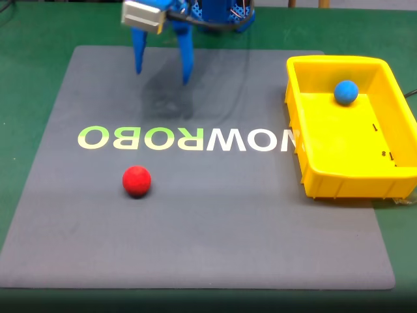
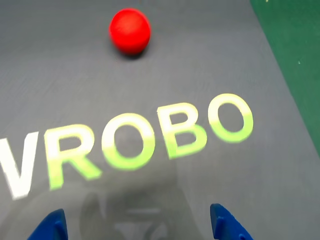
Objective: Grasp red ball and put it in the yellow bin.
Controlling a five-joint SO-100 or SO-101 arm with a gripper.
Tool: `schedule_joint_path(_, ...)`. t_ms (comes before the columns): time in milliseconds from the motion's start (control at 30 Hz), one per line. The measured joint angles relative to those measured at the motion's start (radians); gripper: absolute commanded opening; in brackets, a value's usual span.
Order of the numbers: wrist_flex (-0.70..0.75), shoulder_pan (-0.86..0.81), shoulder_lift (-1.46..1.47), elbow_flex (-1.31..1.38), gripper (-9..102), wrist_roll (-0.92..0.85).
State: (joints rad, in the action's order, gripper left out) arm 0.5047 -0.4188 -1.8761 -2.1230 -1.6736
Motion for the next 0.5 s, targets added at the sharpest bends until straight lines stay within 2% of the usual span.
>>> schedule_joint_path(500, -0.008, -0.008, 0.502, 0.476, 33, 0.029)
